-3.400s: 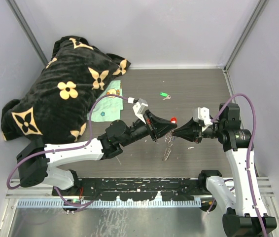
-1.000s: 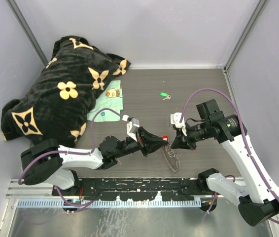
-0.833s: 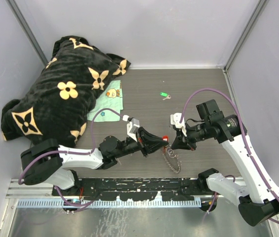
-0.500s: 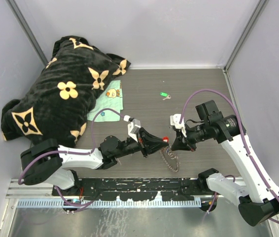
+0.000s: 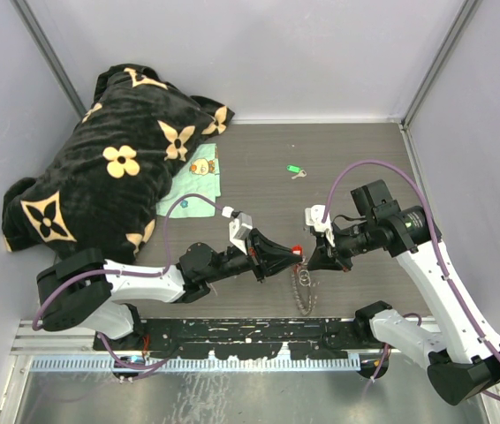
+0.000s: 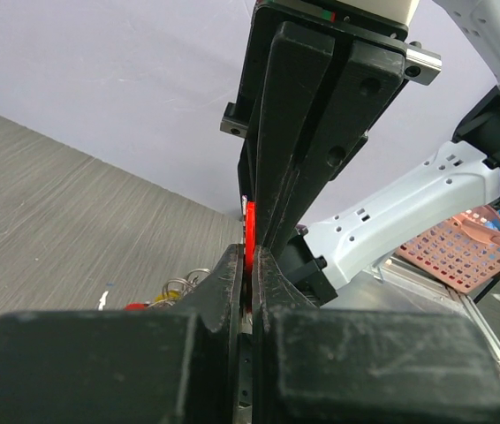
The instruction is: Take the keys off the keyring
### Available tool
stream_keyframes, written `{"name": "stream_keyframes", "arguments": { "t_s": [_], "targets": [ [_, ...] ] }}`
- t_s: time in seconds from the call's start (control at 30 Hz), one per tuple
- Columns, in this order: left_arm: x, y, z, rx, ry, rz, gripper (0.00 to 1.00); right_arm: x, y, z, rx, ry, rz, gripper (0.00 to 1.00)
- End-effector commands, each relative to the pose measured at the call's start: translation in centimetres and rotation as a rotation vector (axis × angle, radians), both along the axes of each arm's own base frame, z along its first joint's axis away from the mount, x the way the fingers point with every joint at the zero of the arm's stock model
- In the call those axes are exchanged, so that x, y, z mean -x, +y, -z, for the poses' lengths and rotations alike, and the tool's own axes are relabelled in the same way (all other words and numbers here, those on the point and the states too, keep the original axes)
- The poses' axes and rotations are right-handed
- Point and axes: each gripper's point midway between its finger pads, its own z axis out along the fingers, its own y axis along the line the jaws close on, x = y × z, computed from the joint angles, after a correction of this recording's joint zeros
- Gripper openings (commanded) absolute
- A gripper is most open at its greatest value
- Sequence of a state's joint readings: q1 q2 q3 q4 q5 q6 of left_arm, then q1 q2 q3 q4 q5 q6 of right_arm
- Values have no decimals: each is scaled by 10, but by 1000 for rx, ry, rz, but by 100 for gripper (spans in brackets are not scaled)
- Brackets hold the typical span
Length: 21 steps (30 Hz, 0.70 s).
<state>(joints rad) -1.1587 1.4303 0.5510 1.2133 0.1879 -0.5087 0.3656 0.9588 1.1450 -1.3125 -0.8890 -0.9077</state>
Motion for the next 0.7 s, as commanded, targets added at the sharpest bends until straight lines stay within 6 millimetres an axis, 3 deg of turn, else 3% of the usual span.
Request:
{"name": "stream_keyframes", "arguments": {
  "t_s": [0.0, 0.27, 0.53, 0.67],
  "targets": [
    [5, 9, -42, 116, -58, 0, 0, 6, 3, -11, -37, -20, -25, 1],
    [7, 9, -39, 108, -70, 9, 2, 6, 3, -12, -29, -15, -33, 1],
    [5, 26, -29, 108, -89, -45, 32, 7, 3, -12, -13, -15, -42, 1],
    [7, 36, -26, 94, -129, -67, 33, 8, 4, -12, -5, -14, -49, 1]
  ]
}}
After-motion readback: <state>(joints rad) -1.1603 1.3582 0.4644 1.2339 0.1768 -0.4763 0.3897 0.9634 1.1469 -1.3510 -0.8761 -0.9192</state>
